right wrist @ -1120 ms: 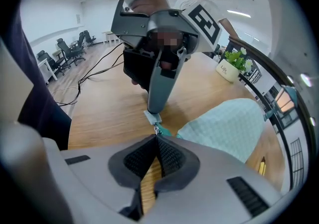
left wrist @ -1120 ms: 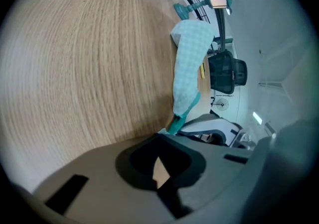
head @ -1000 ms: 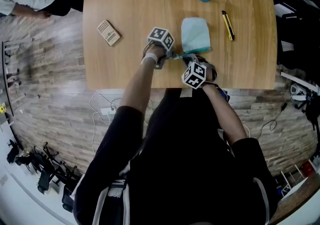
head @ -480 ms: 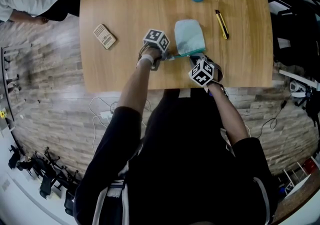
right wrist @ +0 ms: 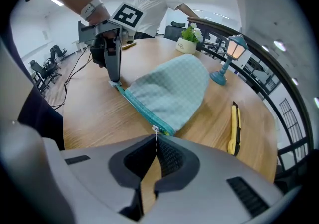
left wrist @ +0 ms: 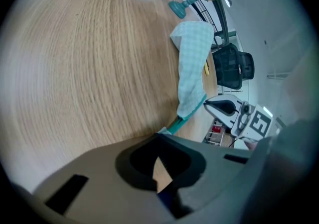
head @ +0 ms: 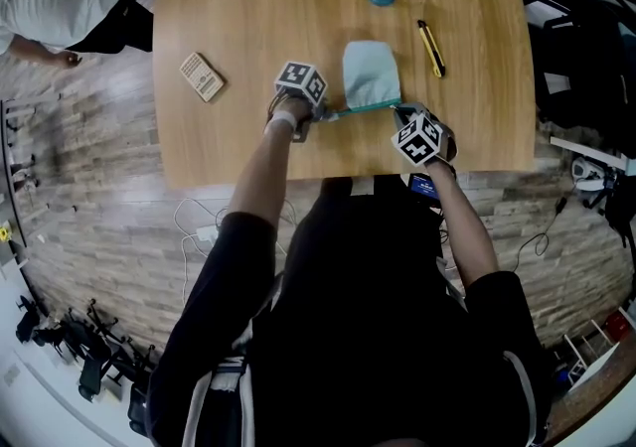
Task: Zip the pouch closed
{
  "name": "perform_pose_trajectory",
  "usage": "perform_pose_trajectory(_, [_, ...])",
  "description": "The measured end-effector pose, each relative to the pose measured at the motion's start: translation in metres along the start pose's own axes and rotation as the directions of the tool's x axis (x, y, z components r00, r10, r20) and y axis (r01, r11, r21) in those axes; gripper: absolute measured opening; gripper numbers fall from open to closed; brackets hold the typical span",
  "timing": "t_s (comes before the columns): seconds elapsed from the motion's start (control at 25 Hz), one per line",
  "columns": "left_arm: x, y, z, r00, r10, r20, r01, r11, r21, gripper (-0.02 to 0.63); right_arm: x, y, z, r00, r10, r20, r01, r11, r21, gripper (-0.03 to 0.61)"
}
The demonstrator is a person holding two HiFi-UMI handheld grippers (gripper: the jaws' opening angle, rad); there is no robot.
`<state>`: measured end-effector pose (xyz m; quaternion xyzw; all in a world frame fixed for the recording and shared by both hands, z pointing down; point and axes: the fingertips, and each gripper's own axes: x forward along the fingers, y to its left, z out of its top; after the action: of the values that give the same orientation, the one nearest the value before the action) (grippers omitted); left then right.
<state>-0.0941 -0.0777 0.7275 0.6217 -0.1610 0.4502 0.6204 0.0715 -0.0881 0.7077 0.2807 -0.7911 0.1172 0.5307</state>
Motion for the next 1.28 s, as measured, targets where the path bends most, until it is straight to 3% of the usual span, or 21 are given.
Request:
perform_pose_trajectory(0.6, [-0.001, 0.000, -0.002, 0.998, 0.032, 0.054, -0.032, 0.999, -0.004, -0.002, 0.000, -0.004, -0.011, 1.000, 0.023, -0.004, -0.023, 0.999, 0.038, 0.015])
perform_pose_trajectory(0.8, [-0.001, -0.001, 0.001, 0.994, 0.033, 0.103, -0.034, 0.999, 0.009, -0.002, -0.001, -0.005, -0.010, 1.000, 0.019, 0.024, -0.021, 0.998, 0.065, 0.017])
perform_pose_trajectory(0.96, [-0.008, -0.001, 0.002, 0.977, 0.036, 0.209, -0.046, 0.998, 0.041, -0.002, -0.012, -0.007, -0.014, 0.994, 0.052, 0.100, -0.066, 0.987, 0.149, 0.041])
perform_pose_trajectory(1.04, [-0.016, -0.008, 0.003, 0.956, 0.002, 0.293, -0.017, 0.999, 0.049, -0.002, -0.024, -0.013, -0.020, 0.988, 0.043, 0.147, -0.072, 0.977, 0.200, 0.064])
perform_pose_trajectory(1.12, [-0.032, -0.013, 0.005, 0.917, -0.025, 0.398, 0.004, 0.998, 0.055, -0.002, -0.039, -0.022, -0.020, 0.980, 0.010, 0.198, -0.059, 0.969, 0.241, 0.061])
perform_pose_trajectory(1.2, [-0.056, -0.018, 0.009, 0.847, -0.030, 0.531, -0.016, 0.997, 0.081, -0.002, -0.060, -0.031, -0.011, 0.964, -0.035, 0.264, -0.042, 0.958, 0.283, 0.031])
perform_pose_trajectory(1.28, [-0.082, -0.029, 0.008, 0.743, -0.020, 0.669, -0.091, 0.987, 0.130, -0.002, -0.087, -0.034, 0.001, 0.934, -0.086, 0.347, -0.030, 0.948, 0.316, 0.015])
